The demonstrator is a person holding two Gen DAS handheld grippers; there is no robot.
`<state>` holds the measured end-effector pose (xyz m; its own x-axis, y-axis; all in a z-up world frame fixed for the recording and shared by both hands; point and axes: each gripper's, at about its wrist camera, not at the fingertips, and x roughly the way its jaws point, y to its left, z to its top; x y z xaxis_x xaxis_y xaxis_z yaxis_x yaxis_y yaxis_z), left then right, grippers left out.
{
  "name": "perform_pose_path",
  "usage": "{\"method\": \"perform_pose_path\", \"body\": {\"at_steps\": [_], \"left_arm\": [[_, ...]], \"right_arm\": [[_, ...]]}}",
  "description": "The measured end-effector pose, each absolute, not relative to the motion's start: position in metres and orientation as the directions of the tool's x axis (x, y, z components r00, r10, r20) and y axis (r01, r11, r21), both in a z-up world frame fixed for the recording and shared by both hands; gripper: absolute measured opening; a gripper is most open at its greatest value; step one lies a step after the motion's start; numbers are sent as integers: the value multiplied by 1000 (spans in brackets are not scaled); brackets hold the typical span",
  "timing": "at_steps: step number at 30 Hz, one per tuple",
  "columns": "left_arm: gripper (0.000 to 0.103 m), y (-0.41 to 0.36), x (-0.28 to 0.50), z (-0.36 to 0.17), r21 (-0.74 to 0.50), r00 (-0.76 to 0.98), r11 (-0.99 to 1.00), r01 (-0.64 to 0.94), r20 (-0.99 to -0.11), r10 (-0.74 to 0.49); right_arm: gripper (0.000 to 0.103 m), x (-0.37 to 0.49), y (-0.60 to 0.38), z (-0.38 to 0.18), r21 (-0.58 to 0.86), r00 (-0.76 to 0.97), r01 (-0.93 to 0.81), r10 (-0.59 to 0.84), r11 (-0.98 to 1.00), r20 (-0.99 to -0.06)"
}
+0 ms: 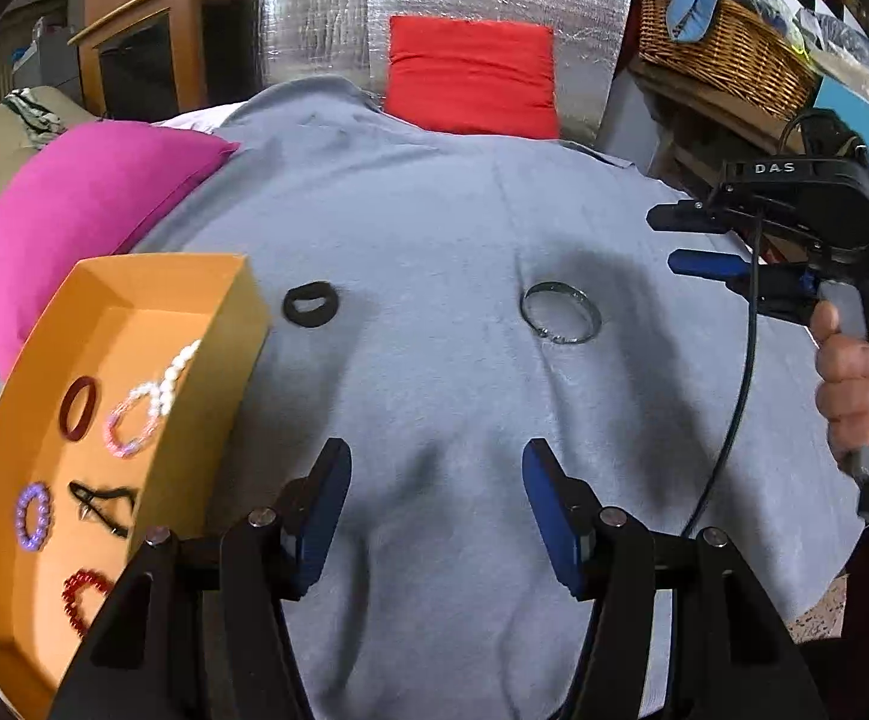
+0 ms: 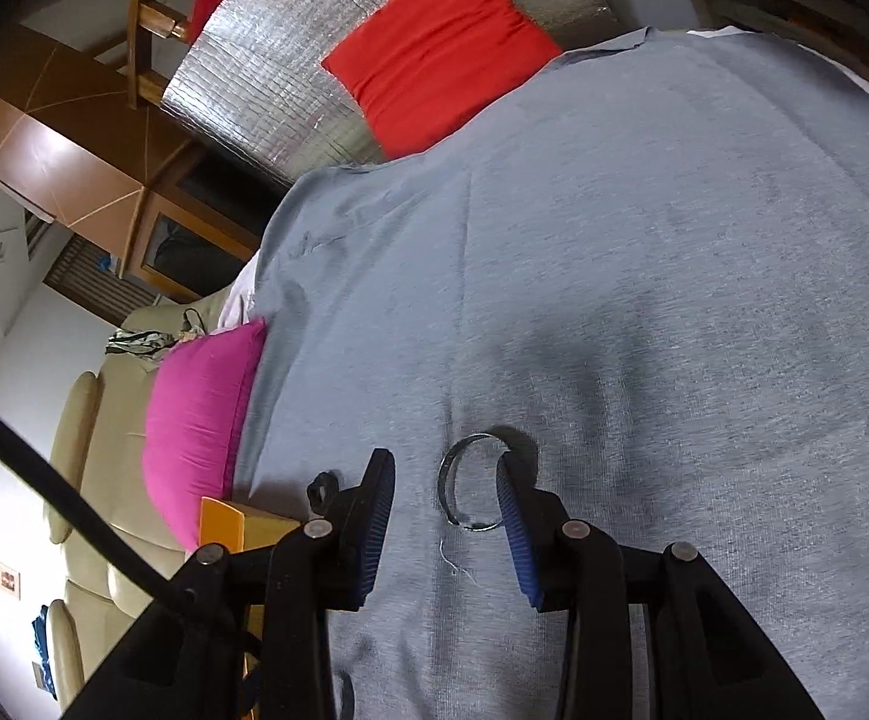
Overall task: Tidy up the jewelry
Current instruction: 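Move the right tool over the silver bangle while the left tool approaches the black hair tie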
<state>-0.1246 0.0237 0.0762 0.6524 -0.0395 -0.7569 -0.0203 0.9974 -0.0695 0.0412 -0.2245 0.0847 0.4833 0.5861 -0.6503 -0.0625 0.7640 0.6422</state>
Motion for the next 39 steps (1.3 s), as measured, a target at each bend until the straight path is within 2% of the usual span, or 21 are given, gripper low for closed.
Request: {"method": "perform_pose_path", "body": {"at_steps": [5,9,17,21,39], "left_arm": [[61,20,-96,91,-70,692,996,-54,-722,-13],[67,17,-72,94,-58,725,994,-93,-688,28],[68,10,-45,51,-19,642,997,-72,-766,32],[68,11,-47,57,31,677,997,-73,-732,72],[68,42,-52,54,10,662,996,-92,-747,68]], "right_arm": [[39,36,-221,86,624,486,-81,577,777,-656],[39,36,-216,85,598,483,-84,557,797,-675],[39,39,-214,77,528,476,-83,499,845,-724],[39,38,-212,68,511,454,-79,487,856,-746],[39,29,-174,53,476,397,-113,478,872,-783]]}}
